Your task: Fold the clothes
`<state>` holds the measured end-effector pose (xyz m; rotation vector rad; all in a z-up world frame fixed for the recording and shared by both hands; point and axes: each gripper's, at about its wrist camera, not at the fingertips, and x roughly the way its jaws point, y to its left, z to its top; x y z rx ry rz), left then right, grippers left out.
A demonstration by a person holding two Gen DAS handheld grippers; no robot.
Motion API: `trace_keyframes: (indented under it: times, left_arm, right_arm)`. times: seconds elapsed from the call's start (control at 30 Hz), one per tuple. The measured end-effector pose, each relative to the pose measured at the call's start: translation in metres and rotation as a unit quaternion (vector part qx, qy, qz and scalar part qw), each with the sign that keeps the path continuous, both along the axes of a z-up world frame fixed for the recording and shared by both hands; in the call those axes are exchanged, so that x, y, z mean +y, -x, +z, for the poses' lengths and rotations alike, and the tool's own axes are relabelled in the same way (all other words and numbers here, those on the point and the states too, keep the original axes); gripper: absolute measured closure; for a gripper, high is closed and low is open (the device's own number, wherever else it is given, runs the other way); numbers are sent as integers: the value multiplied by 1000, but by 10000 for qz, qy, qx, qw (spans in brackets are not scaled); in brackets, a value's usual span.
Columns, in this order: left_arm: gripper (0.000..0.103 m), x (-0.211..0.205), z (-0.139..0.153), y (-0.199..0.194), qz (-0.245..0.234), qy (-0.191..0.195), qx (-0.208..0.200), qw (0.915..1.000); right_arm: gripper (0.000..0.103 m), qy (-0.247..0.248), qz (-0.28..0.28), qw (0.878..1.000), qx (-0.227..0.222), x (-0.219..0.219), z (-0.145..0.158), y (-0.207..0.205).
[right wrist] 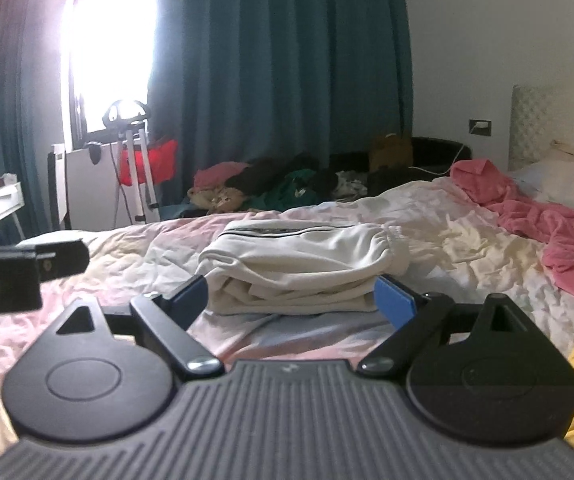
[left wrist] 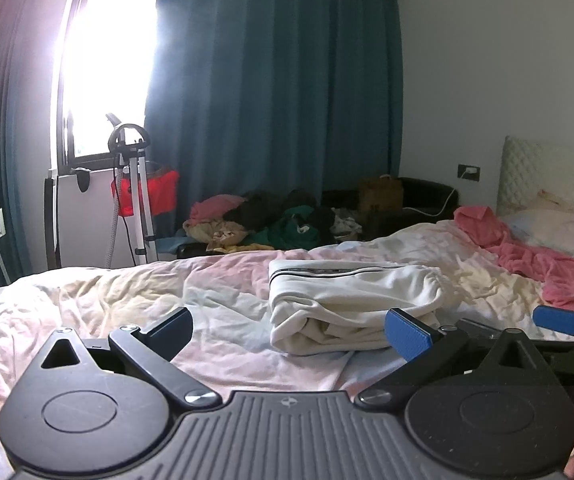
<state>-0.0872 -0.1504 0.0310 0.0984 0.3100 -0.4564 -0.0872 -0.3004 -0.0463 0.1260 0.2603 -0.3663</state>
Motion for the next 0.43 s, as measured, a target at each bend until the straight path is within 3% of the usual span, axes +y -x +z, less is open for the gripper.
trace_keyframes:
  times: [0.43]
  left_arm:
    - [0,5,-4,1,3,60,76,10000]
  right_arm:
    - [11,8,-87,10000,-23,-1,1,2]
